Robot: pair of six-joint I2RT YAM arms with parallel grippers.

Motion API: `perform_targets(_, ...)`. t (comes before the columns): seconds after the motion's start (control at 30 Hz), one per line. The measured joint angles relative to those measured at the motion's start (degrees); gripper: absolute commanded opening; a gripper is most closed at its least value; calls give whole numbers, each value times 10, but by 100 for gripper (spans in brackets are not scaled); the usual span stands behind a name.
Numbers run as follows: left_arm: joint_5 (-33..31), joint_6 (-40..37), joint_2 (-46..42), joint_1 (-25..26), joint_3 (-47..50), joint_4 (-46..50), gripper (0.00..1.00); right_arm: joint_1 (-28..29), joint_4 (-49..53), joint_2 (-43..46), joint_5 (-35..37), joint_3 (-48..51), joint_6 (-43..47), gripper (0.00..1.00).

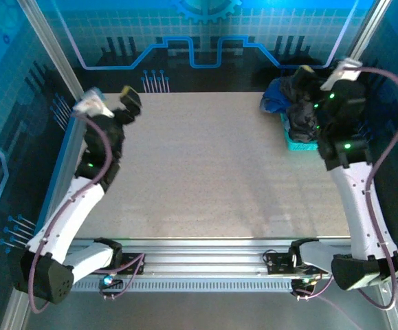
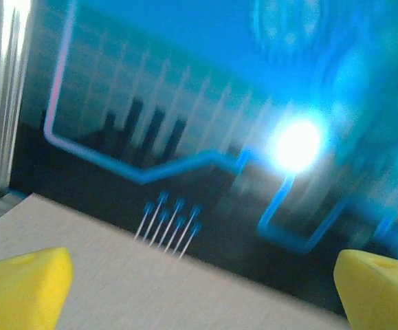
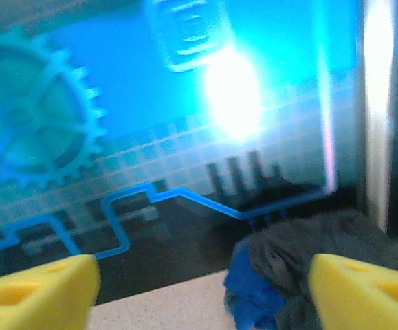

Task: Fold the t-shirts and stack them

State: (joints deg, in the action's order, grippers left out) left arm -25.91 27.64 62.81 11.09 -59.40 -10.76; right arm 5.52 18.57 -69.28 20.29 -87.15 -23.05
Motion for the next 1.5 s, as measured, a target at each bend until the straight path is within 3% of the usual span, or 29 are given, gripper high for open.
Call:
perform_targets(0.1,77,80,47,-25,-104,91,99,-25,94,-75,-19,-73,-38,71)
perform_targets(0.23,197,120,136,12,-202,174,99,-71,188,-223,-66,-146,-66,67)
perform_targets(0.37,270,132,170,61,-211,225,99,-110,250,-344,-90,-182,-83,64)
perform_targets(0.57,327,145,174,117,-198,241,98,-130,281,-428,-110,-193,-96,62)
perform_targets(0.63,333,145,174,129,-190,242,98,-132,281,-452,-114,-208,-97,54)
perform_targets(0.73,335,146,174,139,-175,242,98,-135,278,-478,-120,-222,-96,35)
perform_targets(0.93,335,154,174,141,-166,247,96,-138,271,-495,-119,-228,-89,0)
perform_targets(1.07,335,155,174,141,-170,251,94,-134,256,-482,-103,-217,-85,0)
perform_targets(1.23,335,155,174,141,-184,255,93,-94,259,-405,-52,-224,-64,0)
perform_targets(1.37,333,155,174,141,-185,256,93,-32,261,-350,-38,-350,-42,0)
perform_targets(1.5,315,150,174,141,-186,266,93,4,247,-337,-76,-539,-25,0)
